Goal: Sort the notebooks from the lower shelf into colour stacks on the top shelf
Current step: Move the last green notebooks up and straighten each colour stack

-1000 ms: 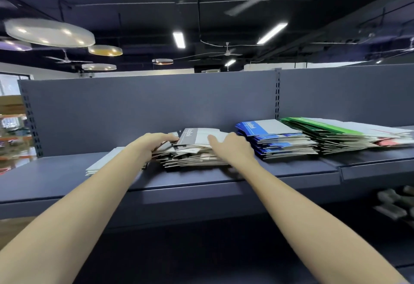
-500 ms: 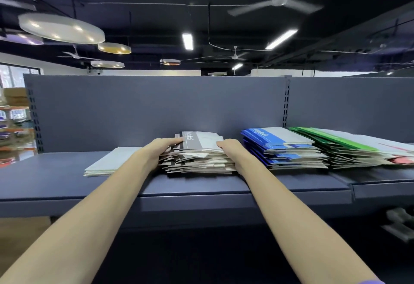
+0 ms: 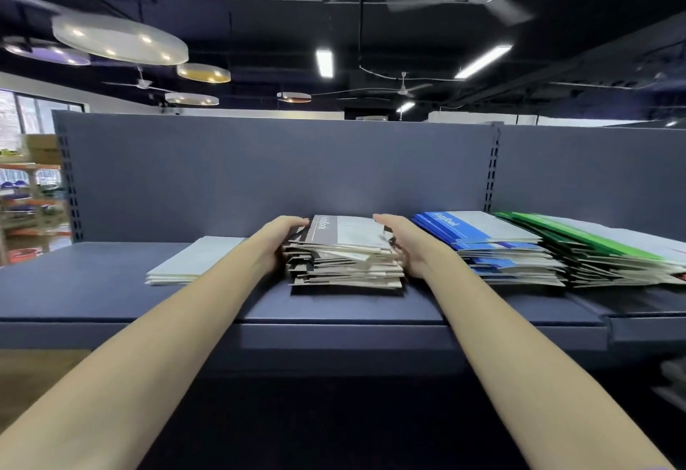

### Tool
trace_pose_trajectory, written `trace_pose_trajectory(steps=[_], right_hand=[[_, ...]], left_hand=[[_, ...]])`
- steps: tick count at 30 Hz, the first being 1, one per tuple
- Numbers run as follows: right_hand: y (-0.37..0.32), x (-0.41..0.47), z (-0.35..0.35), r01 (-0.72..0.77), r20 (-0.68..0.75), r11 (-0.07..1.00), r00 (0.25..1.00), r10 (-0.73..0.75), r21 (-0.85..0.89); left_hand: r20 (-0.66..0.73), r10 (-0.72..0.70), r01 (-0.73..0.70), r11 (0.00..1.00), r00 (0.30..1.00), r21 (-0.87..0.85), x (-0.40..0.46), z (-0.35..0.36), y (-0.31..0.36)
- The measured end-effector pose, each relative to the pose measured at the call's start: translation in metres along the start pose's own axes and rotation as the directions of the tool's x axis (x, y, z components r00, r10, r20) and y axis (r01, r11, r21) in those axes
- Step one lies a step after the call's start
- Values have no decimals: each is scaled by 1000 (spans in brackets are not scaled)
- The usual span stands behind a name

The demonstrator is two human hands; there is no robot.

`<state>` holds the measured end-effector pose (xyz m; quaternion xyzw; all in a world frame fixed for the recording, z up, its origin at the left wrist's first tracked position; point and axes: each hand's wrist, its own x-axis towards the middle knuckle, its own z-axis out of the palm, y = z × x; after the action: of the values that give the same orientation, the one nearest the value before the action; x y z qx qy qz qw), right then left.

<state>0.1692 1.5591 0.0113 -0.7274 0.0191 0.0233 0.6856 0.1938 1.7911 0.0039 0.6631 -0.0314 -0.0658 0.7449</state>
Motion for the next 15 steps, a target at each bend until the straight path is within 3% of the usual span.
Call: trace_pose_trajectory(steps=[5,9,11,15], right_hand=[[-9,18,3,-25,7,1000,1000,25,-7],[4,32,6,-38,55,999,998,38,-2],[7,38,8,-49,77,998,996,47,34],[9,50,10,-43,71,998,997,39,47]], left_hand=[[-53,-58,65,987,997,148,8,9,5],[-39,-51,55,992,998,110,19,10,-1],[-64,-28,34,995,998,97,24,11,0],[-146,51,-16,973,988,229,38,11,5]])
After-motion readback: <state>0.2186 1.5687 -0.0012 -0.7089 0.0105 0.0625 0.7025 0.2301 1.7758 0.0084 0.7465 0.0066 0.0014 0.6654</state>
